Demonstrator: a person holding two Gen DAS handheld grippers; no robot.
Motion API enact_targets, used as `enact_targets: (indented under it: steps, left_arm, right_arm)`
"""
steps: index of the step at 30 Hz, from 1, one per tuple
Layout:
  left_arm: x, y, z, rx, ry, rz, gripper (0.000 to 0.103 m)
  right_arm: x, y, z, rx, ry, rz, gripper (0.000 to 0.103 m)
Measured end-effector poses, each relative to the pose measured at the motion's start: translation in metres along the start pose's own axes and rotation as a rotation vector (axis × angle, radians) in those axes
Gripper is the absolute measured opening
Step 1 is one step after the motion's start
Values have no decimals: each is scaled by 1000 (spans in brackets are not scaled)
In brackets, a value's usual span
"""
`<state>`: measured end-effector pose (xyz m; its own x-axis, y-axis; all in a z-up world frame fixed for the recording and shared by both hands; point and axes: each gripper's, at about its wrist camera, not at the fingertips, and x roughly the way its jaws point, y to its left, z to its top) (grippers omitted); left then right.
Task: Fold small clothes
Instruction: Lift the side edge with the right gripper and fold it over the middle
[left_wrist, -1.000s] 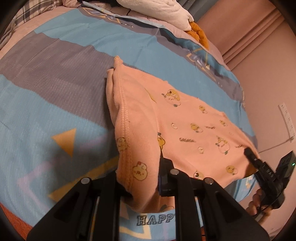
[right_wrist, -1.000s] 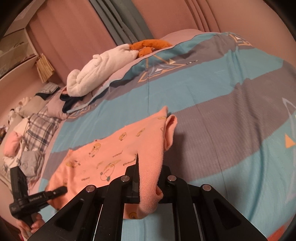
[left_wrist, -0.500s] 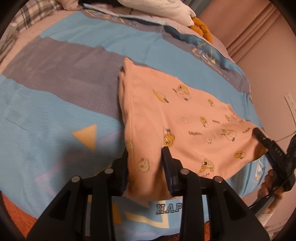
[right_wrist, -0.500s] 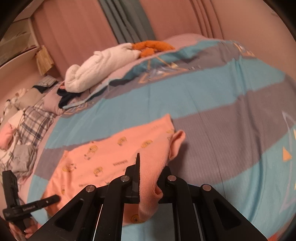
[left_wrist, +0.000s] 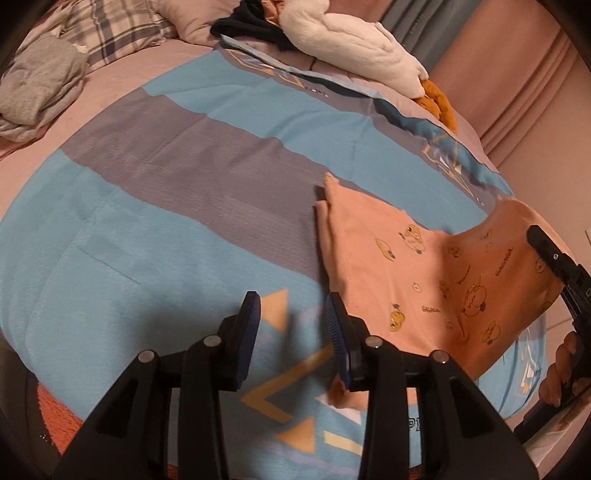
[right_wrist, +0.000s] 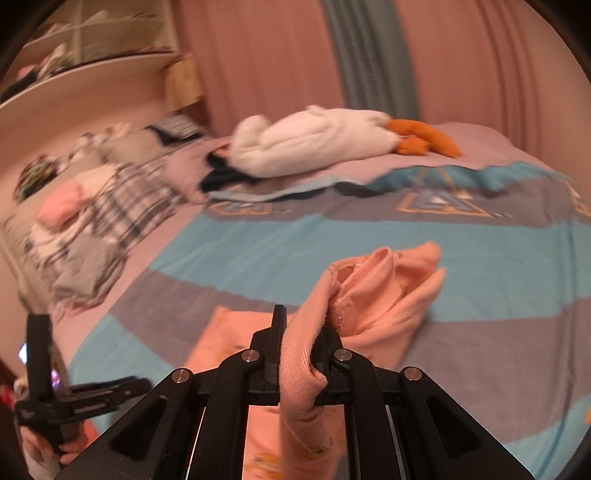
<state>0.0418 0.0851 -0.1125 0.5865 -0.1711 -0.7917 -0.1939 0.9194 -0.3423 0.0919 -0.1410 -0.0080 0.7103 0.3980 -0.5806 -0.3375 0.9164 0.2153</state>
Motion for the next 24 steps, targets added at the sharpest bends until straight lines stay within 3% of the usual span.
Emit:
enact_targets:
  steps: [7, 16, 24]
  left_arm:
    - [-1, 9, -1, -18, -2, 16, 37]
    - [1, 20, -1, -49, 10, 31, 37]
    - [0, 20, -1, -52, 5, 34, 37]
  right_arm:
    - [30, 46, -18, -101, 111, 105, 11]
    - [67, 57, -50, -92, 290, 167, 11]
    - [52, 64, -39, -124, 238, 165, 11]
